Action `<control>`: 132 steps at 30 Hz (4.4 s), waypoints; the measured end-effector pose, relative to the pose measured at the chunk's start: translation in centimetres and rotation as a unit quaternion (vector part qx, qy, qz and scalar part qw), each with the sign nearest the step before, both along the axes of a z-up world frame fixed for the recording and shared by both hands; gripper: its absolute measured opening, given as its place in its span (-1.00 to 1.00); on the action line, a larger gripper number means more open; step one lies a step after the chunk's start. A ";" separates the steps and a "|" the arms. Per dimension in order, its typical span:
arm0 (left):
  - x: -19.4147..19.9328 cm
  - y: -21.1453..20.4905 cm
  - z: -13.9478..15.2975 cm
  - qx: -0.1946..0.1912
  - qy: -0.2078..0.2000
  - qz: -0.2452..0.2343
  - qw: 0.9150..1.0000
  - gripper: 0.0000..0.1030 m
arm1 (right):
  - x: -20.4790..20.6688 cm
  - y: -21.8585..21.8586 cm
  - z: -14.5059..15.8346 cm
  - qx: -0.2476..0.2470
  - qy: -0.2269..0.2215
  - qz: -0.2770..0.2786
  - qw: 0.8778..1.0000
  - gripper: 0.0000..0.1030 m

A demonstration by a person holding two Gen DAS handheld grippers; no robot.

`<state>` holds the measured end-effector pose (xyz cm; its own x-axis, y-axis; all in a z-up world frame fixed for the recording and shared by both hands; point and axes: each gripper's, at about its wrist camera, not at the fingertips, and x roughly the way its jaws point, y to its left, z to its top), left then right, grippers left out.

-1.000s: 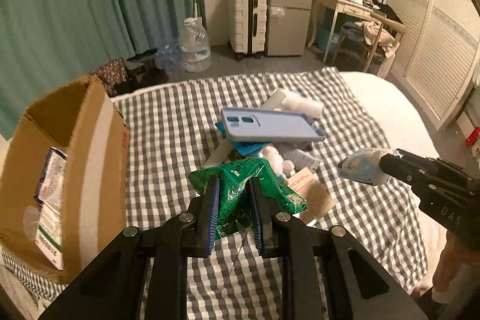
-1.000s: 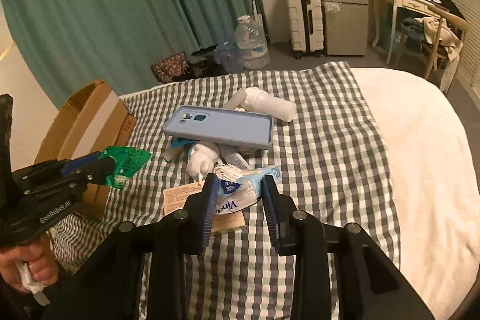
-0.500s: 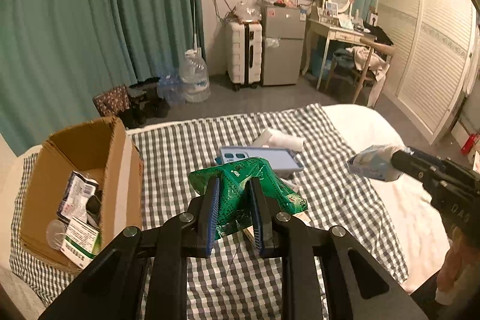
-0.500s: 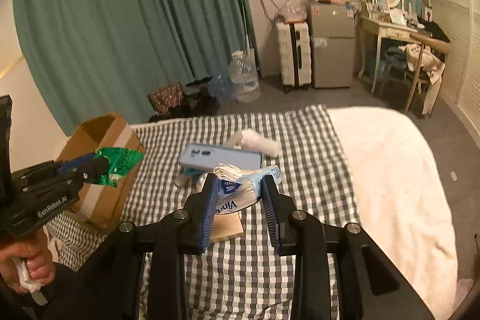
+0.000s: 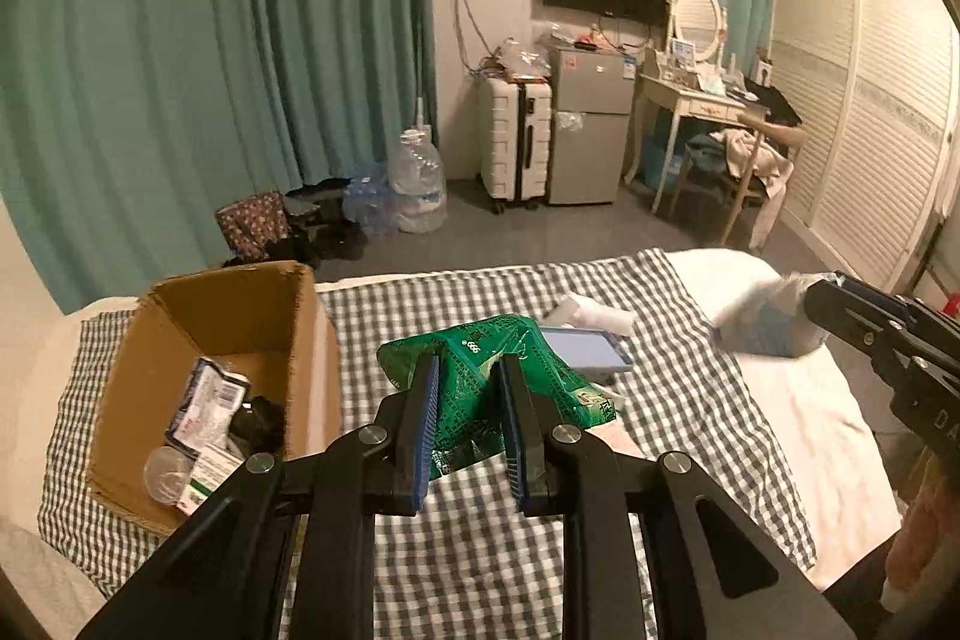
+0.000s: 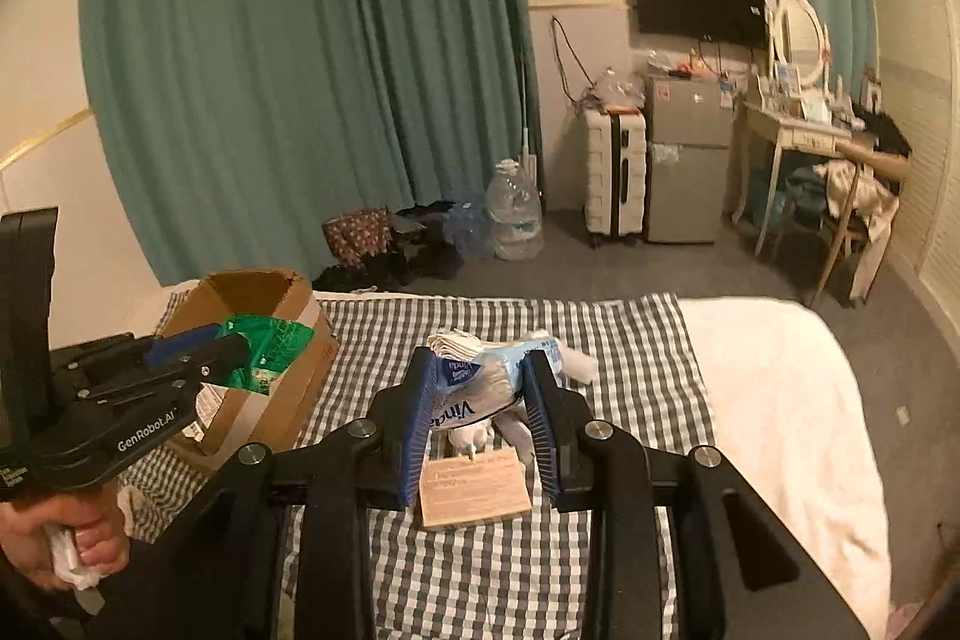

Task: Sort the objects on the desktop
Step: 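Carry the green snack bag with the left tool over the box while the right holds the wipes, then open the left tool over the box to drop the snack bag while the right drops the wipes, then move both tools back over the remaining items on the bedspread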

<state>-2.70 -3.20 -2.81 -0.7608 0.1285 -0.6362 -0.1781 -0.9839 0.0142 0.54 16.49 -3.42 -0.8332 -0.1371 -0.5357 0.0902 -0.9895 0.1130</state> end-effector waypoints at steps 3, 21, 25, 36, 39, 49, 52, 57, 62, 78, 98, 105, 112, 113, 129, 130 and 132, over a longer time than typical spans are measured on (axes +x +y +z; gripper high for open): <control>0.0 -2.0 0.4 0.007 0.003 0.015 1.000 -0.62 | -0.3 -1.5 0.6 -0.002 0.010 0.012 1.000 -0.53; -1.2 -13.1 -2.1 0.007 -0.005 0.087 0.996 -0.62 | -4.5 -8.8 -4.7 0.035 -0.052 0.053 0.997 -0.98; -1.5 -14.6 -3.9 0.008 -0.022 0.101 0.995 -0.62 | -5.8 -9.9 -10.8 0.037 -0.124 0.058 0.990 -0.69; -2.1 -16.2 -6.3 0.017 -0.045 0.117 0.992 -0.62 | -2.1 -11.4 -19.3 0.009 -0.210 0.079 0.974 0.25; -2.5 -16.6 -6.4 0.021 -0.049 0.122 0.991 -0.62 | -2.1 -13.1 -21.9 0.041 -0.266 0.097 0.958 0.35; -3.6 -17.9 -7.0 0.017 -0.056 0.138 0.989 -0.62 | -1.8 -12.6 -25.1 0.022 -0.324 0.099 0.940 -0.45; -4.4 -18.1 -7.3 0.013 -0.062 0.143 0.988 -0.62 | -2.6 -12.7 -23.1 0.018 -0.301 0.101 0.948 -0.48; -5.4 -18.7 -7.8 0.007 -0.072 0.152 0.986 -0.34 | -4.4 -13.1 -19.6 0.008 -0.260 0.110 0.959 -0.49; -6.0 -19.5 -8.1 0.003 -0.072 0.161 0.984 0.22 | -7.0 -14.2 -14.2 0.002 -0.192 0.113 0.975 -0.49; -6.7 -24.1 -8.7 0.016 -0.066 0.210 0.975 0.87 | -14.4 -24.7 -6.1 0.000 -0.072 0.202 0.977 -0.49; -5.6 -22.7 -5.9 -0.017 -0.039 0.195 0.980 0.89 | -15.0 -24.6 -3.8 -0.022 0.015 0.163 0.986 0.64; -4.3 -18.4 -2.7 -0.013 -0.007 0.176 0.984 1.00 | -12.6 -19.7 -1.5 0.002 0.046 0.106 0.993 0.99; -3.6 -13.1 -0.7 -0.013 0.020 0.143 0.989 1.00 | -10.6 -13.8 0.3 0.036 0.066 0.053 0.996 0.99; -3.5 -12.3 -0.5 -0.013 0.023 0.139 0.990 1.00 | -10.1 -12.9 0.5 0.039 0.071 0.045 0.996 0.99; -5.5 -1.2 -3.3 -0.026 -0.005 0.069 0.997 1.00 | -9.5 1.9 -0.9 0.089 0.031 -0.081 0.992 1.00; -5.8 -0.7 -3.8 -0.025 -0.012 0.067 0.997 1.00 | -9.5 2.5 -1.2 0.099 0.030 -0.090 0.991 1.00; -6.5 0.2 -4.8 -0.023 -0.026 0.062 0.997 1.00 | -9.6 3.7 -1.9 0.117 0.029 -0.098 0.988 1.00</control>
<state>-9.16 -2.95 -7.57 -0.7353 0.0048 -0.6777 -0.0558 -0.9970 0.0536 -9.04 20.20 -5.34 -0.8618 0.1513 -0.4841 -0.1052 -0.9870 -0.1213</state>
